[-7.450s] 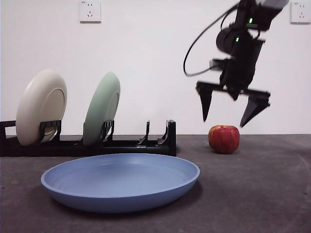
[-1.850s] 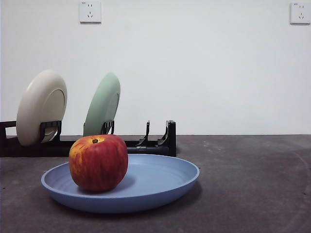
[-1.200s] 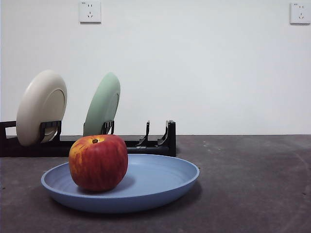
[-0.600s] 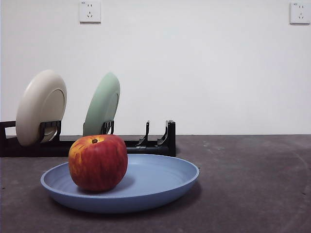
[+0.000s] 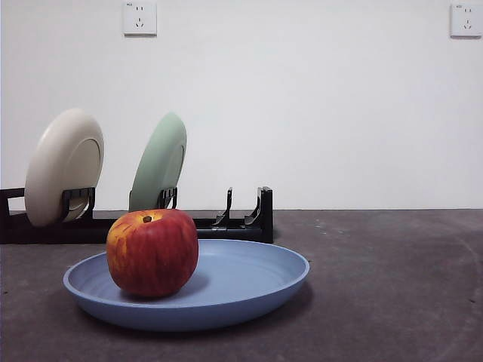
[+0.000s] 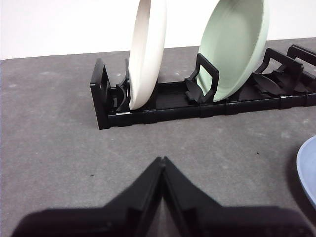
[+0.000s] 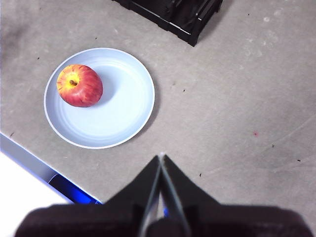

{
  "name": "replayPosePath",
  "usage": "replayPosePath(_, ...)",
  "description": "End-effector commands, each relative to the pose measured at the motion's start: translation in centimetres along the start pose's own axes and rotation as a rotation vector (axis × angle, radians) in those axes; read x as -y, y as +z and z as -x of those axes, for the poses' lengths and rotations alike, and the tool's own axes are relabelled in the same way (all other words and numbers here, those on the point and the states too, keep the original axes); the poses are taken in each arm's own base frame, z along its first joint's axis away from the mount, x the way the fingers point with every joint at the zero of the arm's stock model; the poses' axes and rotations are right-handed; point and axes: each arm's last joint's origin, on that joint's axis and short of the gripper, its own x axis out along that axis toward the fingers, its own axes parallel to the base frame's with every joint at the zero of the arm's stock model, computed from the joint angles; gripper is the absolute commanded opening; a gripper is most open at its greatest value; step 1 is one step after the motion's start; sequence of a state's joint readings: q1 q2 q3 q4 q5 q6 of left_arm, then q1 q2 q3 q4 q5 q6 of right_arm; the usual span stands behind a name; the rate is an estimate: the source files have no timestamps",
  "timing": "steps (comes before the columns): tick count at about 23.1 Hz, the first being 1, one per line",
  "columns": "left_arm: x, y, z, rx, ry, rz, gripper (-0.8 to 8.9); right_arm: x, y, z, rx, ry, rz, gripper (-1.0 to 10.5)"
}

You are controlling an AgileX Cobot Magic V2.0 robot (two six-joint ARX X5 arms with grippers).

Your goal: Take the blue plate from the plate rack,put the plate on the table,take the apple from the table,put the apple in the plate

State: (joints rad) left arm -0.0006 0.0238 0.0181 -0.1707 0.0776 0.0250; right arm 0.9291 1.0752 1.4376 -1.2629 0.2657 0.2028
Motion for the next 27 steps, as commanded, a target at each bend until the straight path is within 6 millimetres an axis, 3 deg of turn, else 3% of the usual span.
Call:
replayPosePath(1,0.0,-0.3,-0.1,-0.002,0.003,0.007,-0.03,0.0,0.0,-0.1,-0.001,-0.011,0.053,0.0)
replayPosePath(5,0.0,-0.3,-0.1,-0.003,0.003,0.007,-0.03,2.1,0.9,0.4,0.159,-0.188,0.187,0.0)
replayPosePath(7,0.0,-0.3,-0.1,-0.005,0.003,0.008,-0.03,3.7,1.5,0.3,0.363,-0.193,0.191,0.0)
replayPosePath(9,0.0,-0.3,-0.1,-0.009,0.002,0.008,-0.03,5.5,0.8,-0.2,0.592,-0.175,0.133,0.0)
replayPosePath(13,0.0,-0.4,-0.2,-0.019,0.002,0.009,-0.03,8.3,-4.4,-2.6,0.807,-0.345,0.05,0.0)
replayPosePath(16,0.0,-0.4,-0.2,-0.019,0.002,0.009,-0.03,9.0,-9.5,-4.1,0.807,-0.487,-0.008,0.0)
replayPosePath(19,0.0,-0.4,-0.2,-0.022,0.002,0.009,-0.03,9.1,-12.8,-5.3,0.784,-0.576,-0.05,0.0)
replayPosePath(27,0.0,-0.4,-0.2,-0.027,0.002,0.009,-0.03,8.9,-18.1,-8.4,0.778,-0.683,-0.177,0.0)
